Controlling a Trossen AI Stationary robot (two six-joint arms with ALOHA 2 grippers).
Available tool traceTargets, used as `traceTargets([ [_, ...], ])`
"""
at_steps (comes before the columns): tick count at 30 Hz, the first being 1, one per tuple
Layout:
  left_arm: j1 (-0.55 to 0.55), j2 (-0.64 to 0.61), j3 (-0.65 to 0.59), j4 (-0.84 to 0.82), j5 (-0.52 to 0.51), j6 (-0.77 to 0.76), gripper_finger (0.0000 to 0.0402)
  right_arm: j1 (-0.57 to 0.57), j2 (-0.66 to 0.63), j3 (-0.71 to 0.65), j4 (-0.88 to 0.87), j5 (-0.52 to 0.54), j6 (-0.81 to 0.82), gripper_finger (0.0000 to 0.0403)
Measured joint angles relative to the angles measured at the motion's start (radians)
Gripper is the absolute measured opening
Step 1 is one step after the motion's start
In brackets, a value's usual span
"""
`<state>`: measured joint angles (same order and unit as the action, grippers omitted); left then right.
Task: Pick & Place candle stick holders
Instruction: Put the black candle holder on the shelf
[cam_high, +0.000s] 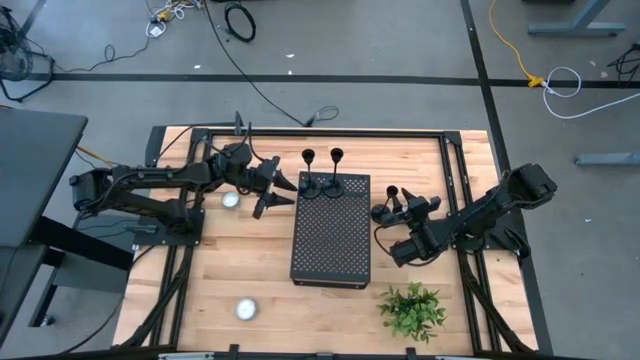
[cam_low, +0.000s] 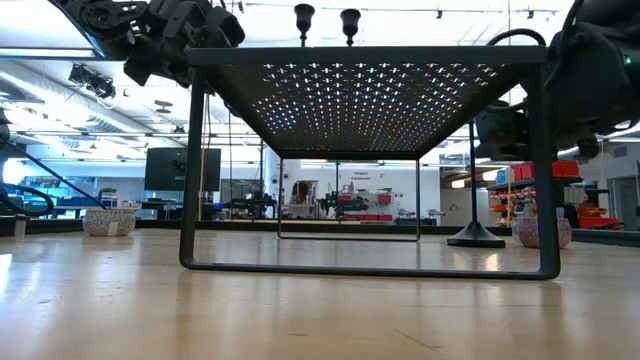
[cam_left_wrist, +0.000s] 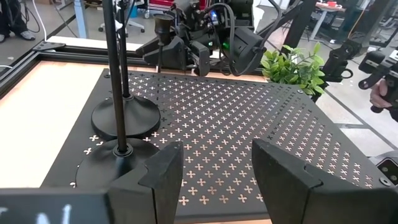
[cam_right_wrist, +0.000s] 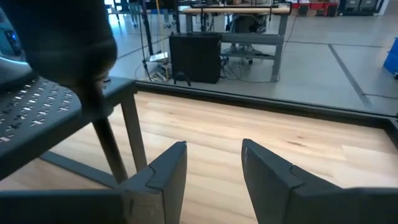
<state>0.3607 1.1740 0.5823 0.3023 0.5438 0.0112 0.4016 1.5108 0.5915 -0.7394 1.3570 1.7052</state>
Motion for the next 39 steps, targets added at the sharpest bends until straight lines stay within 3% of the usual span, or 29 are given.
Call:
traceTargets([
  [14, 0.000, 0.000, 0.000, -0.002, 0.000, 0.000, 0.0193, -0.015, 0.000, 0.000, 0.157, -0.005, -0.084, 0.0144],
  [28, 0.000, 0.001, 0.000, -0.002, 0.000, -0.001, 0.0193, 0.024, -0.129, 0.000, 0.093, -0.043, -0.185, 0.0119],
  [39, 0.000, 0.001, 0.000, -0.002, 0.000, -0.001, 0.0193, 0.105, -0.216, 0.000, 0.130, -0.180, -0.291, 0.0120],
])
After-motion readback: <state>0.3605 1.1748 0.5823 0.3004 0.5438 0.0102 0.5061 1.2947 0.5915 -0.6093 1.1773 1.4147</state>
